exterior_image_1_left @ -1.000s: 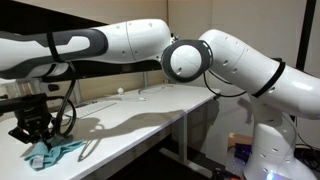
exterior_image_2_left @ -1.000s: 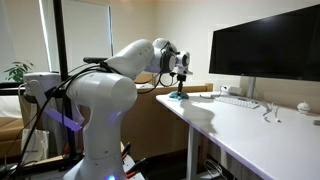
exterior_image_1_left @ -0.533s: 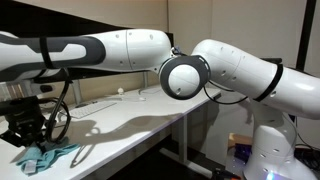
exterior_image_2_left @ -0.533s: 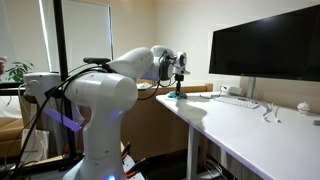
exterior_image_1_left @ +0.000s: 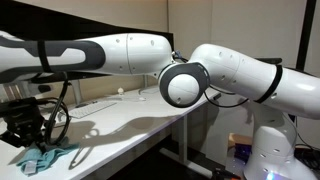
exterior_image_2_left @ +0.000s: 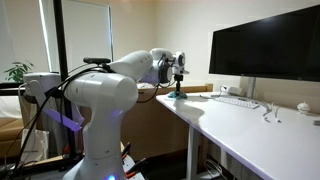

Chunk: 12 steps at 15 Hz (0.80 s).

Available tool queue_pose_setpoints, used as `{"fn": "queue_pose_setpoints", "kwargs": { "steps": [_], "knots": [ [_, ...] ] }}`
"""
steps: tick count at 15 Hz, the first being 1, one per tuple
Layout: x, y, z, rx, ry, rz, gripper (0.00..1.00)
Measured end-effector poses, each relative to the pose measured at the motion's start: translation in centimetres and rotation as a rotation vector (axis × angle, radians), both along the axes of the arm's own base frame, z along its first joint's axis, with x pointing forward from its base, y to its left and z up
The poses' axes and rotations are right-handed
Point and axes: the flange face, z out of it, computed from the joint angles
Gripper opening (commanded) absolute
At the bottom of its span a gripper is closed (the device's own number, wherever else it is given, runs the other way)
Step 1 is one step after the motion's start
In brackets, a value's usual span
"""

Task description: Use the blue towel to wipe the desk

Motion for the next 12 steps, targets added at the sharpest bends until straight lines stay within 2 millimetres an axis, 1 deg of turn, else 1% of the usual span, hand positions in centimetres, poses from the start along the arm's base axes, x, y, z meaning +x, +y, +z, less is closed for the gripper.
{"fn": "queue_pose_setpoints", "kwargs": {
  "steps": [1, 2, 12],
  "knots": [
    [-0.01, 0.01, 0.0, 0.0, 0.0, 0.0, 0.14],
    [-0.01, 0.01, 0.0, -0.001, 0.0, 0.0, 0.07],
    [0.12, -0.03, 0.24, 0.007, -0.013, -0.001, 0.07]
  ]
}}
